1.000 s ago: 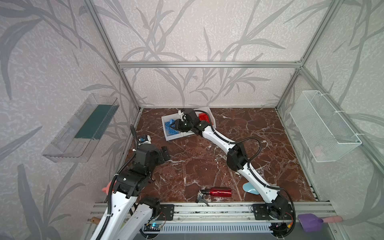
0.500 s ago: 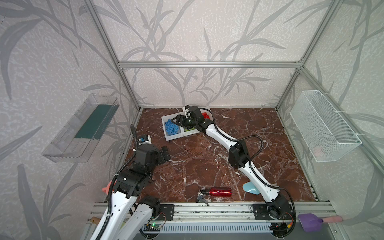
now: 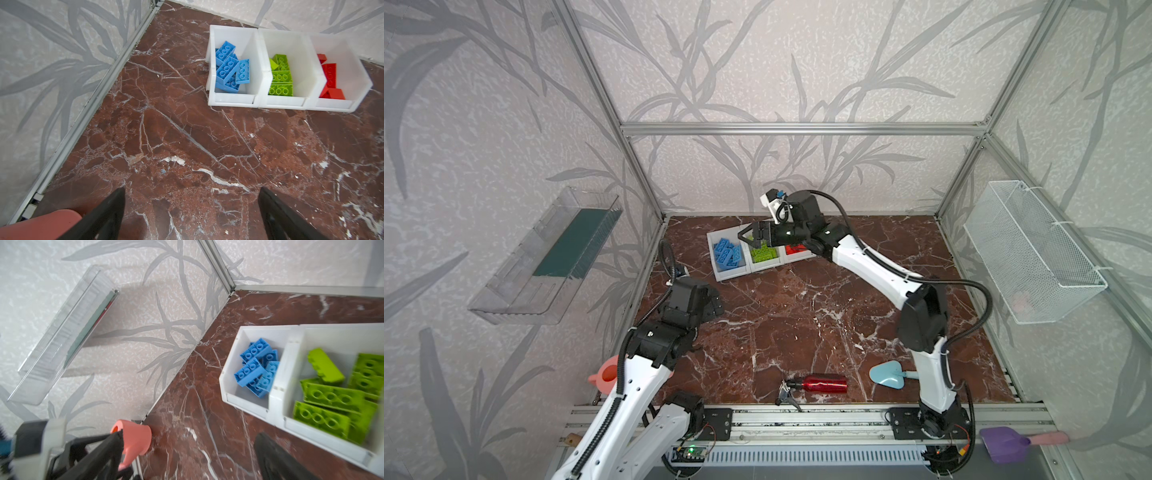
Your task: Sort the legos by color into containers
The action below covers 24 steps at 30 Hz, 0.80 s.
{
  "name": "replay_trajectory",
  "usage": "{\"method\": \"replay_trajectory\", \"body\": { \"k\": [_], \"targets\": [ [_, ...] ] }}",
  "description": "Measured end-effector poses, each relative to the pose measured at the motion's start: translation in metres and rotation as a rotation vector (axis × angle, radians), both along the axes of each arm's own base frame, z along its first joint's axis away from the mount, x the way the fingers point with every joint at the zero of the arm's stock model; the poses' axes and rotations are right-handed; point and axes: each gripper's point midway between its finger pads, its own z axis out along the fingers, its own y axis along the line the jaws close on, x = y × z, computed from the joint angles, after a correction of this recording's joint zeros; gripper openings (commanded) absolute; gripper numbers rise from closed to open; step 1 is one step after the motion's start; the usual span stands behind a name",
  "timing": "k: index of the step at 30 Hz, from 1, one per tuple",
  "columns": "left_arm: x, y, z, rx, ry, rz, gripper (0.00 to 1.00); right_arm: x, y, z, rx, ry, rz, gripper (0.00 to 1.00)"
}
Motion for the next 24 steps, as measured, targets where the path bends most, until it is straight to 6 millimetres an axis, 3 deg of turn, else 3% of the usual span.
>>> {"method": "replay_trajectory", "body": {
  "k": [2,5,9,14,16,21,24],
  "targets": [
    [0.007,0.004,0.001,0.033,-0.010,0.017,0.99,-0.009,-0.034,0.009,-0.025,-0.061,-0.049,0.99],
    [0.021,0.012,-0.002,0.080,-0.034,0.053,0.99,-0.016,-0.090,0.000,-0.079,-0.133,-0.155,0.99],
    [0.034,0.018,-0.032,0.139,-0.012,0.080,0.99,-0.029,-0.164,-0.047,-0.209,-0.243,-0.321,0.99],
    [0.055,0.024,-0.069,0.208,0.063,0.091,0.99,-0.056,-0.240,-0.119,-0.419,-0.327,-0.491,0.99],
    [0.065,0.028,-0.083,0.241,0.122,0.091,0.99,-0.055,-0.271,-0.129,-0.486,-0.334,-0.574,0.99],
    [0.097,0.034,-0.107,0.337,0.217,0.068,0.99,-0.040,-0.358,-0.130,-0.596,-0.356,-0.877,0.99],
    [0.107,0.038,-0.119,0.364,0.229,0.055,0.99,-0.043,-0.396,-0.157,-0.683,-0.310,-0.976,0.99]
  ]
}}
